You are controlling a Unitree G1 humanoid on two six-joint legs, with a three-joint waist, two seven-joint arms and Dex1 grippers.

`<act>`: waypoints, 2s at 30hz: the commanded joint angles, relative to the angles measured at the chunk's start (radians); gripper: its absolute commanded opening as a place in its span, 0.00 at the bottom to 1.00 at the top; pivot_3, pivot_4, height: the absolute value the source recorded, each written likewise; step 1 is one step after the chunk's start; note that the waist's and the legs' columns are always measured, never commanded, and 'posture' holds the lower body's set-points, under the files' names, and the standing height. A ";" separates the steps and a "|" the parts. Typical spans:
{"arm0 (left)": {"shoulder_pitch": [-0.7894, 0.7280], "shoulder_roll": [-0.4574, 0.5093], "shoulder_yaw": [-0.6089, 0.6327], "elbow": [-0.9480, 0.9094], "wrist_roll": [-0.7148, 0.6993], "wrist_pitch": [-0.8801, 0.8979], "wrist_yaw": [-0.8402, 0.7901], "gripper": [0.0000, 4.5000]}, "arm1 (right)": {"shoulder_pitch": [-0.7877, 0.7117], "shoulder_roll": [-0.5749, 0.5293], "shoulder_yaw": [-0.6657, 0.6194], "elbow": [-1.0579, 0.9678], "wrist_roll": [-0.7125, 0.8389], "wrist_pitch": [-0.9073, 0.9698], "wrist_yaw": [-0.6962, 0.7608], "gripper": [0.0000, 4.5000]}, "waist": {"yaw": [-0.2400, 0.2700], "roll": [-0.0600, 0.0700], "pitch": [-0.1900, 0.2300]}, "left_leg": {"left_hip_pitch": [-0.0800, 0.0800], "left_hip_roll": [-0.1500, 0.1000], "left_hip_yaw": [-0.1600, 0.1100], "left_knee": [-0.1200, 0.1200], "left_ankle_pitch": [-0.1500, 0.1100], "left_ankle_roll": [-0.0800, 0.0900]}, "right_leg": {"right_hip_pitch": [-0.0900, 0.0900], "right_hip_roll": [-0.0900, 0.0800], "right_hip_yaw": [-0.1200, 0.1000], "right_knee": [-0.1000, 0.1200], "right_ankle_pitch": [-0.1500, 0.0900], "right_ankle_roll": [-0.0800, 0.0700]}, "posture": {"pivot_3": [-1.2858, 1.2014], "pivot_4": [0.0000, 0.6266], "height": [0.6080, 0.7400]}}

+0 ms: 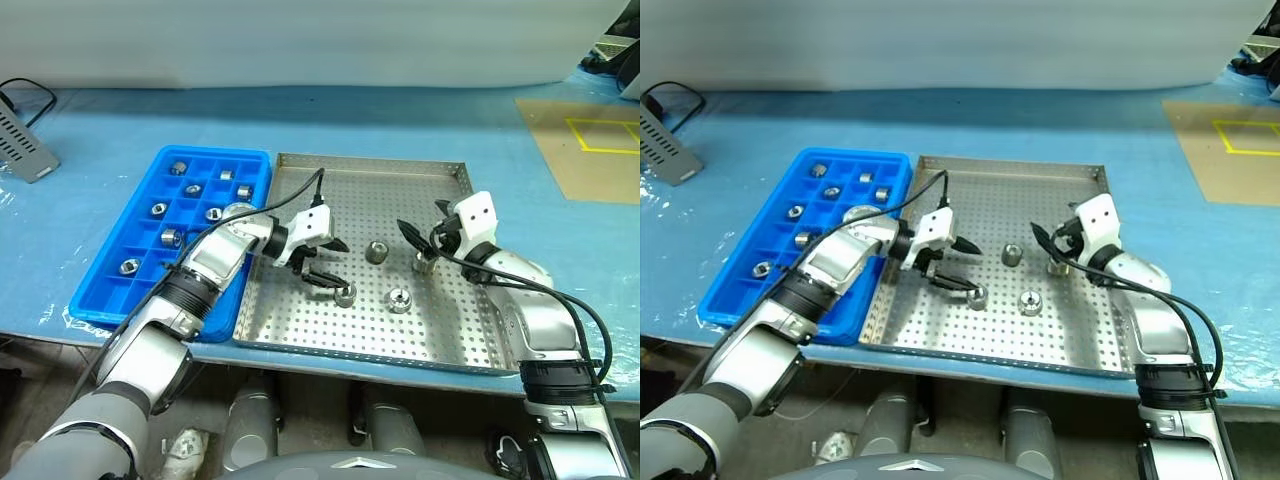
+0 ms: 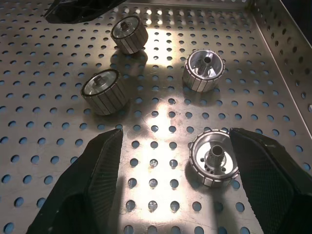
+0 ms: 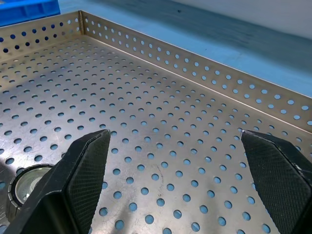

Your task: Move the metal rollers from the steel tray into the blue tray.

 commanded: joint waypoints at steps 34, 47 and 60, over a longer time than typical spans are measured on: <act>0.059 -0.019 0.284 -0.134 0.039 0.103 0.395 0.38 | 0.014 -0.120 -0.035 -0.192 0.247 0.120 0.239 1.00 | 0.002 0.000 0.000 | 0.001 0.000 0.000 0.002 -0.001 0.001 | 0.002 0.000 0.000 0.000 0.000 0.000 | 0.50 0.24 1.00; 0.415 0.043 0.505 -0.814 0.004 0.554 0.773 0.38 | -0.236 -0.096 0.192 0.143 0.117 -0.071 0.441 1.00 | 0.028 0.000 0.000 | 0.001 0.001 -0.001 0.003 -0.001 0.001 | 0.002 0.000 -0.001 0.000 0.000 0.000 | 0.59 0.24 1.00; 0.886 -0.076 0.730 -1.344 0.083 0.857 1.084 0.38 | -0.394 0.041 0.251 0.443 0.037 -0.244 0.527 1.00 | 0.078 -0.002 0.001 | -0.001 0.002 -0.003 0.003 -0.001 0.002 | 0.002 0.000 -0.004 0.000 0.000 0.000 | 0.66 0.24 1.00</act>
